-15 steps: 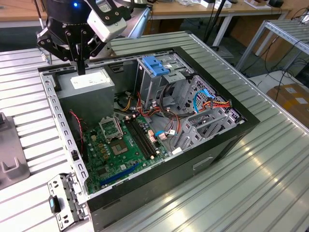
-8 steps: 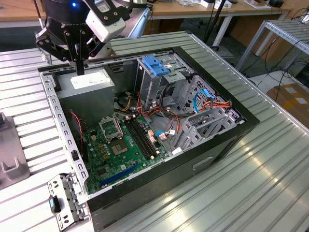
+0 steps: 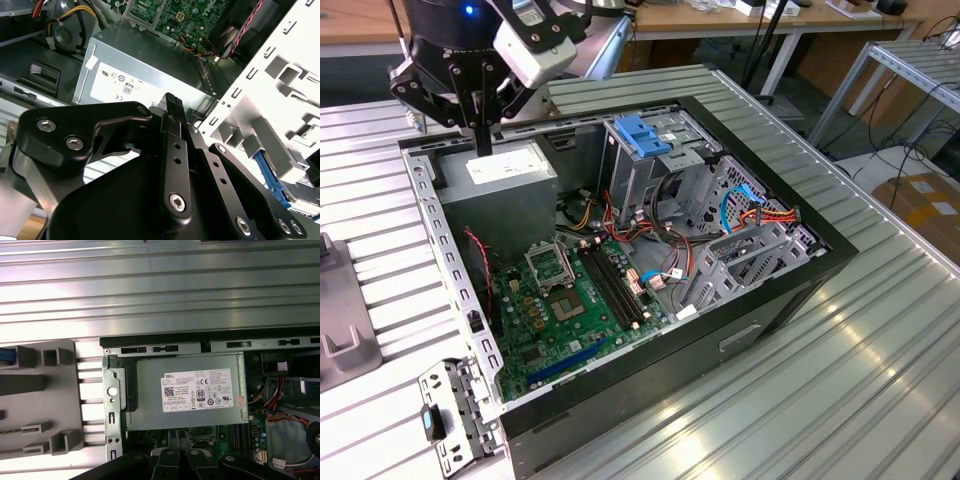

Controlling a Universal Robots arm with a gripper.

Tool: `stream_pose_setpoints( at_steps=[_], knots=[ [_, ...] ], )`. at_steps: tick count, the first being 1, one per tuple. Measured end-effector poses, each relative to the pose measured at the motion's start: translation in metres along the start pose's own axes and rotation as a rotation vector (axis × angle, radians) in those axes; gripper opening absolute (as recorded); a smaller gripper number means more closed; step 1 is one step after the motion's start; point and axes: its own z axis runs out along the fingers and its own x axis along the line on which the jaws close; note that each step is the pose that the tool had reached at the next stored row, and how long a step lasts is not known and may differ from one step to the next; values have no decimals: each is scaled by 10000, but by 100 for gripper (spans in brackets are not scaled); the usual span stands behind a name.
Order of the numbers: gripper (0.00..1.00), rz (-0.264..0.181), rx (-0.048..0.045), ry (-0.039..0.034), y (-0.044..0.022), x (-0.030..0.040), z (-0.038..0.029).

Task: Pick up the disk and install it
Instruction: 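Reach for the disk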

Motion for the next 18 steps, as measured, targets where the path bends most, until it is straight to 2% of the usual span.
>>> stream_pose_setpoints(
  at_steps=[18],
  knots=[
    [10, 0, 1, 0, -5, 66, -2]
  ],
)
